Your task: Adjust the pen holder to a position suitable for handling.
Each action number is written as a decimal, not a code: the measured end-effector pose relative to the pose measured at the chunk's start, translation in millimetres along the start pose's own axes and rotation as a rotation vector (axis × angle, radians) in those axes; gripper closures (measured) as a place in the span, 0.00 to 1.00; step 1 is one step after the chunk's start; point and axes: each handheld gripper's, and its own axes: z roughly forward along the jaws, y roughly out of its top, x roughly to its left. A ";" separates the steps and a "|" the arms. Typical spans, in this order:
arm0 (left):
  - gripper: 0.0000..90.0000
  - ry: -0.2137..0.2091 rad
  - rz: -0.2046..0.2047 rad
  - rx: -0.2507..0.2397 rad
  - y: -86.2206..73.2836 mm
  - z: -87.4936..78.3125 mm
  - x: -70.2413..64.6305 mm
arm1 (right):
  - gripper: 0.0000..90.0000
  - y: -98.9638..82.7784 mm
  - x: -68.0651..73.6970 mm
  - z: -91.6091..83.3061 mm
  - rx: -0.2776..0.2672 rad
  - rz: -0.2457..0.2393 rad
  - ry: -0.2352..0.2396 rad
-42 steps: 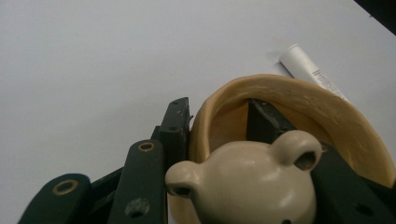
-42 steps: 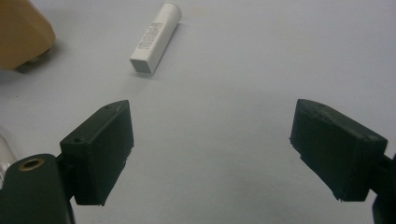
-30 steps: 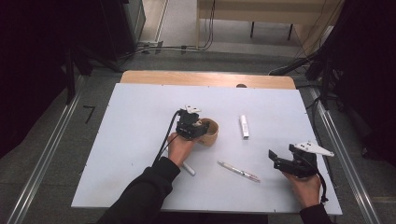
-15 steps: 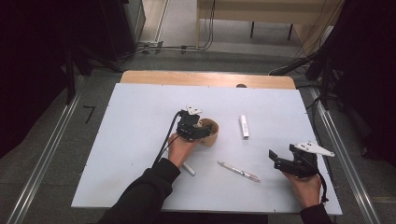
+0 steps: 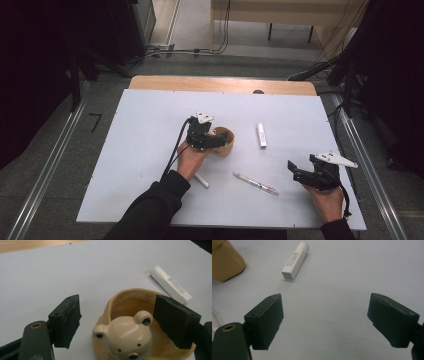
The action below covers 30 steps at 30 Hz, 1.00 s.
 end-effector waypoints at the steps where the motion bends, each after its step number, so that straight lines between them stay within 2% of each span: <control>1: 0.21 -0.004 -0.003 -0.002 0.3 -1.0 -0.1 | 0.13 0.0 0.2 0.2 0.000 -0.002 0.000; 16: 0.12 -0.028 -0.009 -0.037 4.3 -28.7 -1.3 | 0.13 0.0 0.6 -0.3 -0.002 -0.003 -0.002; 30: 0.10 -0.034 -0.016 -0.081 -3.7 -62.8 2.8 | 0.13 -0.1 0.5 -0.4 -0.003 0.004 0.002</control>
